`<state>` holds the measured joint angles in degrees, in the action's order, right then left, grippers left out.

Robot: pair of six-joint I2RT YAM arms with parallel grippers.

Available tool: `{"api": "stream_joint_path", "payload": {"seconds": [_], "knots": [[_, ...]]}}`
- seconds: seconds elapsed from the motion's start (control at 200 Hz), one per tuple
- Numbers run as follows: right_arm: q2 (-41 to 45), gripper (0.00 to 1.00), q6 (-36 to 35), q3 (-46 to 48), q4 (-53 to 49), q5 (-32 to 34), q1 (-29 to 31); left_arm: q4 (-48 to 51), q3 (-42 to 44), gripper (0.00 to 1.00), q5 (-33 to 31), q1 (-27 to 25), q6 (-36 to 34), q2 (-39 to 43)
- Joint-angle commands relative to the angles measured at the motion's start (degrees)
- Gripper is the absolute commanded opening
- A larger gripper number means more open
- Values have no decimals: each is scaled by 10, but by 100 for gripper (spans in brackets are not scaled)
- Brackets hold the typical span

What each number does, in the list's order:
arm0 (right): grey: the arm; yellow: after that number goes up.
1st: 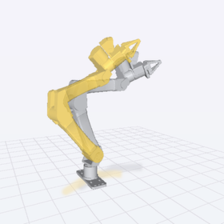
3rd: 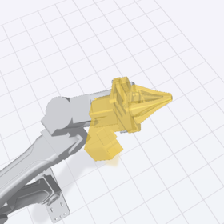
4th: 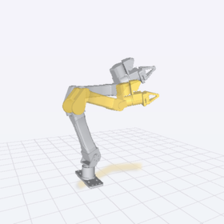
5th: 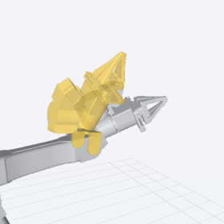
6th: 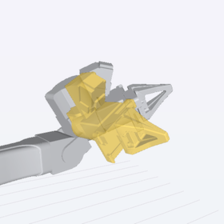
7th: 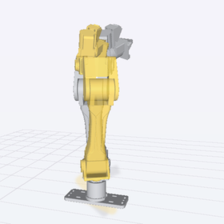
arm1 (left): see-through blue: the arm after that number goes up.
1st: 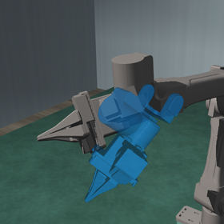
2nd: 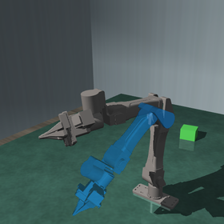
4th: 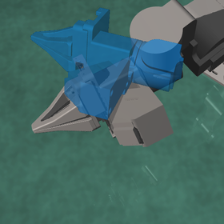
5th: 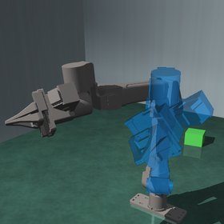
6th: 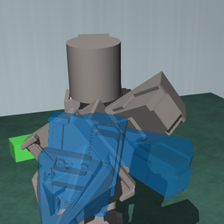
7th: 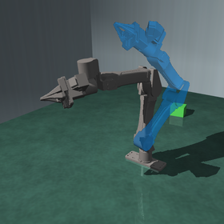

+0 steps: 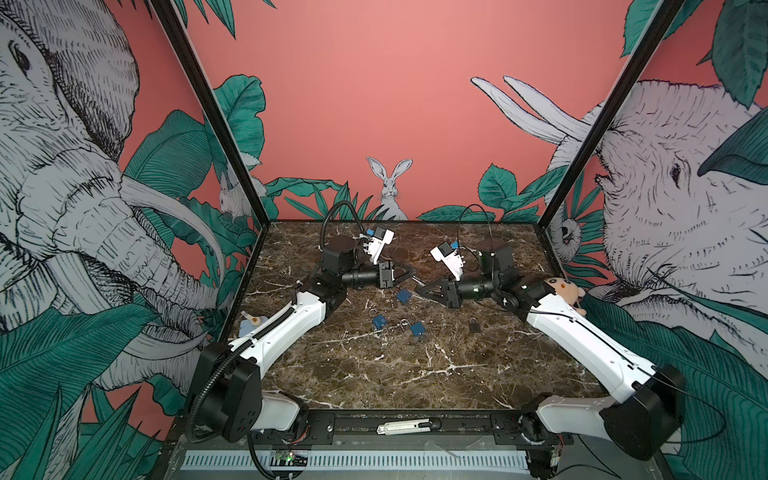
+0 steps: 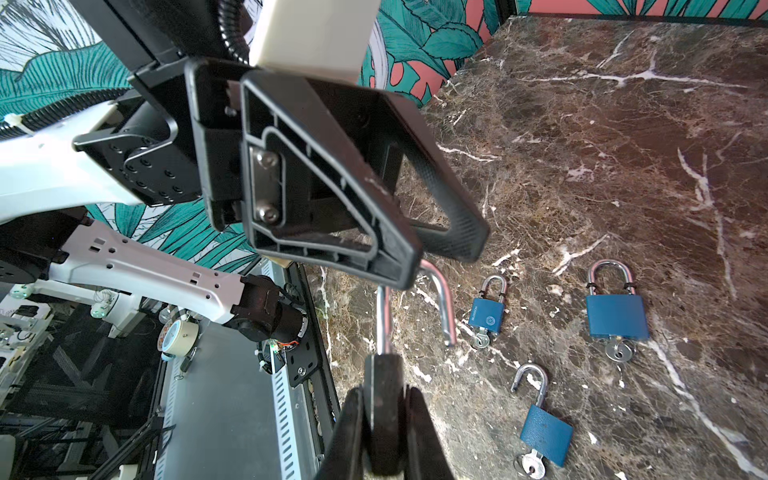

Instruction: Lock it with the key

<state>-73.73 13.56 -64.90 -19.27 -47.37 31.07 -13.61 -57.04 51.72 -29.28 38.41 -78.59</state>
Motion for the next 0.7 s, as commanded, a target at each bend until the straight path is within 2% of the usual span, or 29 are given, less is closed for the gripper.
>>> {"api": "stream_joint_path", "payload": {"seconds": [0.0,0.695], "knots": [[-2,0,4,-18,15,-10,-2,-18,-6,37,19,-3,-7,11],[-6,0,20,-26,28,-27,-20,-3,6,30,14,-3,-15,38]]}}
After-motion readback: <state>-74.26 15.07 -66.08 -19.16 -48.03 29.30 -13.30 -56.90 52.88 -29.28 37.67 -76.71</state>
